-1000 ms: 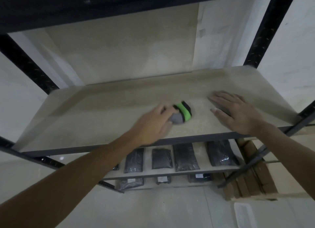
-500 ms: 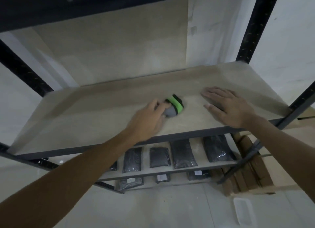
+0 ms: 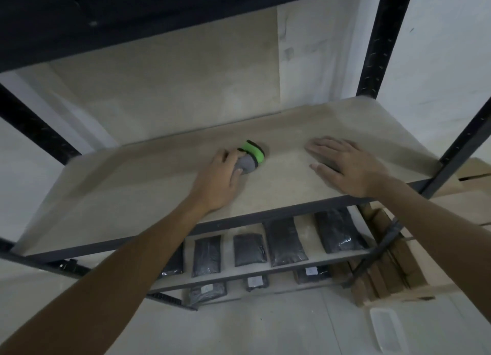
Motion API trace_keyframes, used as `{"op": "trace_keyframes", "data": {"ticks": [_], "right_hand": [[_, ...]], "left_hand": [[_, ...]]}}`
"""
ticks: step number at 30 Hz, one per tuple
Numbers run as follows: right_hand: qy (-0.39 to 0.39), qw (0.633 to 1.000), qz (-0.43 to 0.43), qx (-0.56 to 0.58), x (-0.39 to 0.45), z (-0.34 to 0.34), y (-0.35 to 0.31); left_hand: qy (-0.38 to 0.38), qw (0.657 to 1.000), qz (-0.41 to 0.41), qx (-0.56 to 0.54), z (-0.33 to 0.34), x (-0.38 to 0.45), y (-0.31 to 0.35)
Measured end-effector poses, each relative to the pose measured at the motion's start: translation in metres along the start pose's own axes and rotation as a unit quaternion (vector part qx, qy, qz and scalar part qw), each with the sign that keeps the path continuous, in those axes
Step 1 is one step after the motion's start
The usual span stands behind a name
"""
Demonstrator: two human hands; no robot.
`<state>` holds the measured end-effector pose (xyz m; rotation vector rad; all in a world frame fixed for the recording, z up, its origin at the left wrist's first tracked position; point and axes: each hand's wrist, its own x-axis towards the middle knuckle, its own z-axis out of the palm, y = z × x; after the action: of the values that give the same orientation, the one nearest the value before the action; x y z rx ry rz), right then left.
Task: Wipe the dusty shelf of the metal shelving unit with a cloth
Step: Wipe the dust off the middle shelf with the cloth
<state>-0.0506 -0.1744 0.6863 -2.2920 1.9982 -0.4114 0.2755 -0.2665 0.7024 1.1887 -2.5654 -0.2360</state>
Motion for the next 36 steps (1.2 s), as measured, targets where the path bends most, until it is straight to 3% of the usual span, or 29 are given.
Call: {"op": "trace_keyframes", "data": {"ticks": [5, 7, 10, 13, 18, 25, 29, 33, 36], "right_hand": [[-0.002, 1.000, 0.010, 0.000, 0.000, -0.001, -0.003], [-0.002, 0.999, 0.004, 0.054, -0.003, -0.010, -0.009], [0.103, 0.984, 0.007, 0.145, -0.017, -0.032, -0.020], [0.242, 0.950, 0.088, 0.178, -0.046, -0.062, -0.037], [0.352, 0.897, 0.149, 0.220, -0.091, -0.109, -0.045], [0.555, 0.757, 0.235, 0.252, -0.109, -0.175, -0.003], [0.546, 0.742, 0.290, 0.259, -0.096, -0.184, 0.021], [0.492, 0.768, 0.220, 0.346, -0.075, -0.174, 0.042], [0.456, 0.760, 0.160, 0.435, -0.064, -0.166, 0.051]], "left_hand": [[-0.067, 0.993, 0.098, -0.013, -0.001, -0.056, 0.049], [-0.087, 0.989, 0.115, -0.044, -0.006, -0.069, 0.053], [-0.058, 0.991, 0.080, -0.092, -0.018, -0.072, 0.052], [-0.011, 0.990, 0.047, -0.133, -0.028, -0.071, 0.055], [0.004, 0.987, 0.011, -0.161, -0.026, -0.062, 0.062], [0.027, 0.986, -0.015, -0.162, -0.013, -0.043, 0.068], [0.040, 0.984, -0.048, -0.165, -0.010, -0.030, 0.068], [0.043, 0.983, -0.109, -0.145, -0.009, -0.016, 0.070], [0.016, 0.978, -0.163, -0.127, -0.009, 0.010, 0.064]]}}
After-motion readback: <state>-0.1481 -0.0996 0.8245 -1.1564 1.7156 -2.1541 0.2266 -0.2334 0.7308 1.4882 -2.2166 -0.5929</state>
